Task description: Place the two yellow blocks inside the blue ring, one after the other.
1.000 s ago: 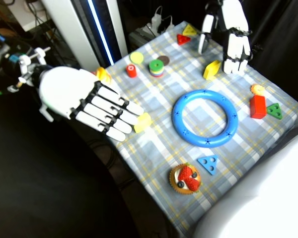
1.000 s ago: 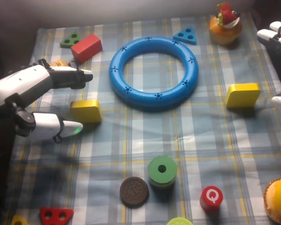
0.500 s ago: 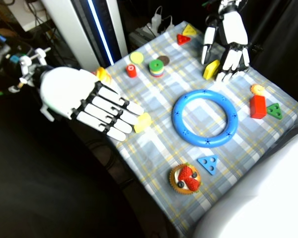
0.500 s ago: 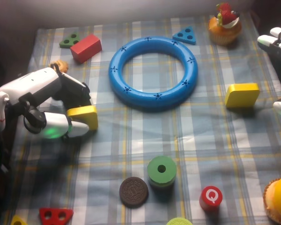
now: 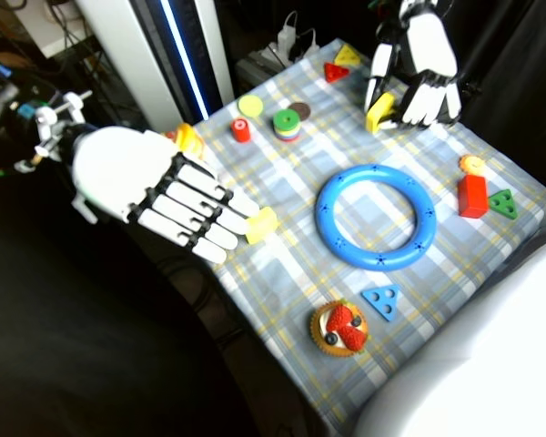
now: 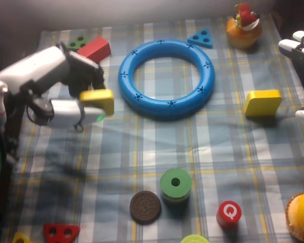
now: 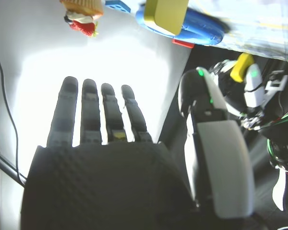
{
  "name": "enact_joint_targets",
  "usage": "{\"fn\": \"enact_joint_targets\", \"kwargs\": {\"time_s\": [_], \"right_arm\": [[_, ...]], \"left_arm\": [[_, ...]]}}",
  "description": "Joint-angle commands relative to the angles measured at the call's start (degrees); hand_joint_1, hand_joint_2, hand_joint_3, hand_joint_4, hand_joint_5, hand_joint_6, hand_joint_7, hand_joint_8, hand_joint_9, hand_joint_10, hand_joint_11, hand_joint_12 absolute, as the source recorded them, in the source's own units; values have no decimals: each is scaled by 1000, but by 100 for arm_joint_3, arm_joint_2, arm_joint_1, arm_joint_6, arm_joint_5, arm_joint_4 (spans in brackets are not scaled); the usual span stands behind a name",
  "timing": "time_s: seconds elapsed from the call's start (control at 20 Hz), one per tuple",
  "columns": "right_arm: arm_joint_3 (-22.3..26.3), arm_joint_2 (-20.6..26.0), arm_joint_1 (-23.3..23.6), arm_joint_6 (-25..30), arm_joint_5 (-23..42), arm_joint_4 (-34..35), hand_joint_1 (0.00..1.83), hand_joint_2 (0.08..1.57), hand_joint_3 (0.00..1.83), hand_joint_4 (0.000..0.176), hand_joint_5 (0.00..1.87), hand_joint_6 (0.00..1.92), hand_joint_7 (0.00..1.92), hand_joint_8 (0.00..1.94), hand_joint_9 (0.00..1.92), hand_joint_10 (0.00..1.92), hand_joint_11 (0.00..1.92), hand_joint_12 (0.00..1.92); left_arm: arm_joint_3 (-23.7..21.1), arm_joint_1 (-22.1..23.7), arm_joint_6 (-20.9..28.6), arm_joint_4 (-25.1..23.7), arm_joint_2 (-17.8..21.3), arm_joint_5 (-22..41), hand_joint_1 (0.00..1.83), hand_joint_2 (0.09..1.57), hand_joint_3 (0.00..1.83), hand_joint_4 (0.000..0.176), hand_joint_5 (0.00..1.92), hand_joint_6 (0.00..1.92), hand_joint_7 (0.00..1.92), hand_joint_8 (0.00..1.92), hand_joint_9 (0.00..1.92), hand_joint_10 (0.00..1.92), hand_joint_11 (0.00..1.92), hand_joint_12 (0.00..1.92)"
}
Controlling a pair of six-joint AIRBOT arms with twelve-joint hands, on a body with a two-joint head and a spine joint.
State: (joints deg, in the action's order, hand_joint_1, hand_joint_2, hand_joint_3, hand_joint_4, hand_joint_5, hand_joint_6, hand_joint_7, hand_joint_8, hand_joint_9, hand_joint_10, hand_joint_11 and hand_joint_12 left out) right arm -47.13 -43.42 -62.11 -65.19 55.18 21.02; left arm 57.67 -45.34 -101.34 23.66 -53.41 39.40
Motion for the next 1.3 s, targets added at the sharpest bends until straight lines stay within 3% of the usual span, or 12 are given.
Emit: {"fn": "enact_joint_targets", "kwargs": {"time_s": [0.0, 0.1, 0.3, 0.65, 0.7, 0.8, 0.9, 1.0, 1.05, 1.1, 1.15, 1.25], "right_arm": [[-16, 1, 31, 27, 718, -56, 498, 1294, 2, 26, 0, 0, 0, 0, 0, 0, 0, 0], [-16, 1, 31, 27, 728, -56, 489, 1295, 1, 29, 0, 0, 0, 0, 0, 0, 0, 0], [-27, -13, 31, 27, 734, -56, 507, 1292, 0, 34, 0, 0, 0, 0, 0, 0, 0, 0], [-52, -53, 31, 27, 734, -72, 577, 1290, 2, 31, 0, 0, 0, 0, 0, 0, 0, 0], [-56, -61, 31, 28, 734, -81, 566, 1290, 2, 27, 0, 0, 0, 0, 0, 0, 0, 0], [-67, -77, 31, 48, 734, -97, 546, 1298, 5, 19, 0, 0, 0, 0, 0, 0, 0, 0], [-84, -100, 32, 81, 734, -116, 476, 1303, 6, 15, 0, 0, 0, 0, 0, 0, 0, 0], [-93, -120, 34, 98, 734, -131, 521, 1303, 1, 30, 0, 0, 0, 0, 0, 0, 0, 0], [-94, -127, 36, 111, 734, -143, 521, 1303, 1, 30, 0, 0, 0, 0, 0, 0, 0, 0], [-94, -127, 36, 117, 734, -148, 502, 1291, 0, 44, 0, 0, 0, 0, 0, 0, 0, 0], [-96, -131, 40, 124, 733, -159, 502, 1291, 0, 44, 0, 0, 0, 0, 0, 0, 0, 0], [-111, -154, 54, 147, 729, -175, 389, 1274, 0, 53, 0, 0, 0, 0, 0, 0, 0, 0]], "left_arm": [[80, 175, 30, -125, -106, 606, 1213, 1185, 2, 0, 851, 967, 852, 1534, 623, 1765, 100, 1921], [313, 490, 30, -198, -368, 382, 1232, 1186, 1, 0, 843, 952, 878, 1458, 665, 1717, 140, 1921], [886, 1161, 30, -299, -939, -258, 1108, 1169, 2, 0, 874, 1155, 829, 1758, 694, 1921, 196, 1921], [2091, 1852, -182, 126, -2099, -1425, 1235, 1172, 0, 0, 871, 921, 895, 1410, 738, 1670, 93, 1921], [2342, 1908, -461, 432, -2335, -1631, 1211, 1200, 1, 0, 744, 1141, 896, 1348, 667, 1412, 18, 1868], [2584, 1937, -686, 704, -2564, -1829, 928, 1148, 0, 6, 480, 578, 570, 816, 428, 1174, 0, 1805], [2728, 1936, -1041, 1050, -2714, -1986, 829, 1164, 1, 51, 364, 403, 458, 441, 253, 982, 0, 1732], [2778, 1911, -1176, 1171, -2784, -2052, 743, 1151, 0, 98, 163, 80, 210, 15, 64, 433, 0, 1080], [2766, 1890, -1176, 1172, -2787, -2057, 743, 1151, 0, 98, 163, 80, 210, 15, 64, 433, 0, 1080], [2754, 1883, -1176, 1172, -2780, -2047, 688, 1140, 0, 124, 96, 15, 70, 1, 4, 206, 0, 390], [2699, 1859, -1176, 1170, -2736, -2008, 688, 1140, 0, 124, 96, 15, 70, 1, 4, 206, 0, 390], [2513, 1806, -1168, 1169, -2572, -1839, 173, 1295, 40, 91, 0, 0, 0, 0, 0, 1, 0, 4]]}}
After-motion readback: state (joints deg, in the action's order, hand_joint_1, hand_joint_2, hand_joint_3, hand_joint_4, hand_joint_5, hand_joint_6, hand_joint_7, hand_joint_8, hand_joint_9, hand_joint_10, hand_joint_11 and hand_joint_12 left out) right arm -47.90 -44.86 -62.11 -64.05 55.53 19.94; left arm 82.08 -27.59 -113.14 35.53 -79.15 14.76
